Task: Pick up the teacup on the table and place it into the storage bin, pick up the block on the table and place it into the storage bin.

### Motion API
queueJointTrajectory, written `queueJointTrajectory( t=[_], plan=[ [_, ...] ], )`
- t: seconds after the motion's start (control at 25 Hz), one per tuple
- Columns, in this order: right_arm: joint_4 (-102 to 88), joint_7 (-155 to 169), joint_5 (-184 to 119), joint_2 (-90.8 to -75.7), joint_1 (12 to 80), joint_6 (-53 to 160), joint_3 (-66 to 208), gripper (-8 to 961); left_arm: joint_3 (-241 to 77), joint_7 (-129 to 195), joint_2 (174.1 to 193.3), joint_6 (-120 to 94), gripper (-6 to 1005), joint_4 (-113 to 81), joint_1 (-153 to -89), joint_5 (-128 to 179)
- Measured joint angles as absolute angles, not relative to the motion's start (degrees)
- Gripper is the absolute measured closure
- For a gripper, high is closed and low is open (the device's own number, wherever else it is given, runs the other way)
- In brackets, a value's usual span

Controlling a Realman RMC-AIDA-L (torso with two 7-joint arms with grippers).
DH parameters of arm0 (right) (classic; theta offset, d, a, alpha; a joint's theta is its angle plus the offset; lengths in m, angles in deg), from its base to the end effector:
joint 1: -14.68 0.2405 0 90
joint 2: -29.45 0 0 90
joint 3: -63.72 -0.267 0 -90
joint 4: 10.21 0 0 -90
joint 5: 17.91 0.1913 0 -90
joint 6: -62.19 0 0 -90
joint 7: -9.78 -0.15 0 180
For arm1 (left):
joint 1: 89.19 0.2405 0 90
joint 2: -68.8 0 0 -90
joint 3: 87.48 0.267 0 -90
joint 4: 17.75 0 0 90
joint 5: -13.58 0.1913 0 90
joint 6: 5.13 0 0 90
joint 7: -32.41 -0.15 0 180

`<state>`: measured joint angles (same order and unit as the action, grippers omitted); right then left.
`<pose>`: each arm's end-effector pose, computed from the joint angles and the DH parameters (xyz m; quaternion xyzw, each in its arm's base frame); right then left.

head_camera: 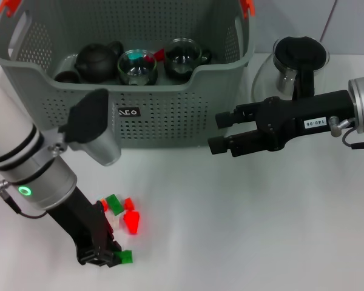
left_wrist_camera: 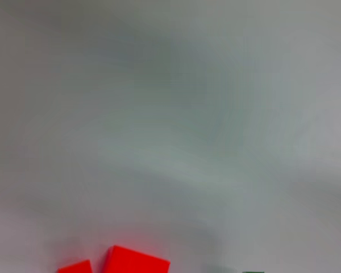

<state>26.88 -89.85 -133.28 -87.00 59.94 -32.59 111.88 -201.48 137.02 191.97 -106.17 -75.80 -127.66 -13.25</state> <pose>0.1688 0.3584 -0.0154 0.9532 -0.2258 -0.1997 0.0239 -0.2346 0.3008 -0.0412 0.9640 0.1490 -0.2088 0.0698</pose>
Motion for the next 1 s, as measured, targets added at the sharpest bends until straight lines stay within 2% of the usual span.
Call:
queueJointTrajectory(
  t=[0.2,0.28,0.56,0.68,1.0],
  plan=[
    [26.88,-89.17,-133.30,-86.98,59.94,-32.79,111.47,129,-208.11,136.09,191.32,-110.39,826,-77.49,-129.49,-14.52],
    [26.88,-88.92,-133.31,-86.79,59.94,-33.29,111.12,129,-212.66,135.58,190.35,-112.76,823,-77.93,-130.67,-16.87],
    [26.90,-88.57,-133.32,-86.11,59.98,-35.26,110.33,128,-232.61,136.67,184.00,-115.68,812,-77.50,-134.48,-30.66],
    [27.32,-88.50,-133.31,-85.78,59.87,-36.23,110.02,128,-236.86,138.29,181.97,-112.24,807,-76.83,-135.35,-35.70],
    [27.50,-88.39,-133.32,-84.88,59.73,-37.75,109.90,129,-234.44,144.51,180.47,-87.62,795,-68.17,-138.64,-37.38]
  ],
)
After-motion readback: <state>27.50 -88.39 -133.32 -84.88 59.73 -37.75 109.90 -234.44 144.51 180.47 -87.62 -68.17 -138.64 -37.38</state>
